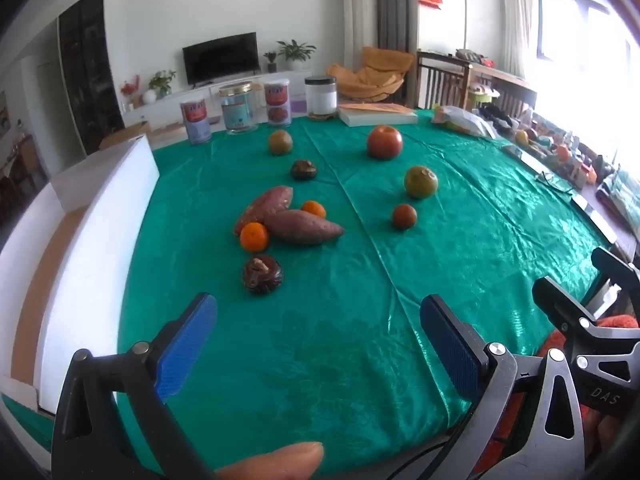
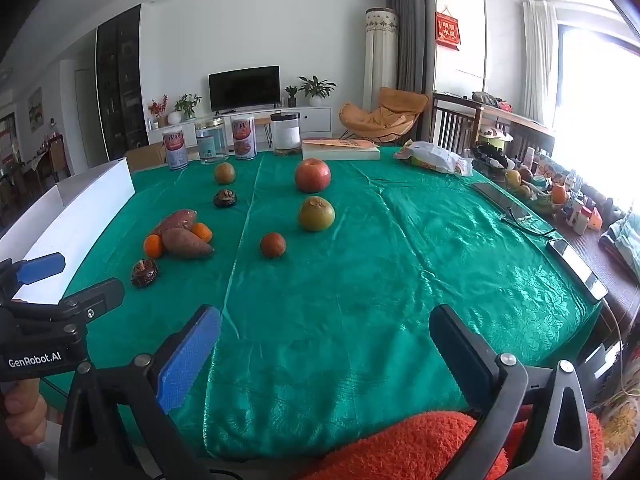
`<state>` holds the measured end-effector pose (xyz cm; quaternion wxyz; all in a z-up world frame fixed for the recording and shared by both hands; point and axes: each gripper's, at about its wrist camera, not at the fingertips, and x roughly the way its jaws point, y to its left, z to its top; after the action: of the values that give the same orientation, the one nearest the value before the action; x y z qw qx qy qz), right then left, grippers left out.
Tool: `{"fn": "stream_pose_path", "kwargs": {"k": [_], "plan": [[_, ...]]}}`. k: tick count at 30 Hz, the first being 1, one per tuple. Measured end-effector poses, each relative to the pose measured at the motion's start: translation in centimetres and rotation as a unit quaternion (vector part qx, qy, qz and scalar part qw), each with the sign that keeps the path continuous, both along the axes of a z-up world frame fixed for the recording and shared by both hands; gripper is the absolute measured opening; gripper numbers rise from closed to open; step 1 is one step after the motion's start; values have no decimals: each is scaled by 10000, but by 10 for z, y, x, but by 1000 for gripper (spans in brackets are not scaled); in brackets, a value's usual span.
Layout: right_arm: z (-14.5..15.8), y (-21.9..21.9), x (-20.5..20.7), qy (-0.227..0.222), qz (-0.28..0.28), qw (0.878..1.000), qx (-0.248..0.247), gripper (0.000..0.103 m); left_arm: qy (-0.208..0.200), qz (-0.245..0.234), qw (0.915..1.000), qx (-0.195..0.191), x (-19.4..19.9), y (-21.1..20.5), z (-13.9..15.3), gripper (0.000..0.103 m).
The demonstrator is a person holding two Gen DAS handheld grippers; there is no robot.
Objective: Organize fruits
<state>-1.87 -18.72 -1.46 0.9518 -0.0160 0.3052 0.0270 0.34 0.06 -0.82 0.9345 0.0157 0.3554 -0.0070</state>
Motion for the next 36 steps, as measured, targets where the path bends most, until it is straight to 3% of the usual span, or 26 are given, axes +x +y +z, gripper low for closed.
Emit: {"fn": "stream_pose_path", "kwargs": {"k": [36], "plan": [[3,4,-3,-82,27,9999,-67,103,-87,91,9998,-119,-6,8,4,102]]}}
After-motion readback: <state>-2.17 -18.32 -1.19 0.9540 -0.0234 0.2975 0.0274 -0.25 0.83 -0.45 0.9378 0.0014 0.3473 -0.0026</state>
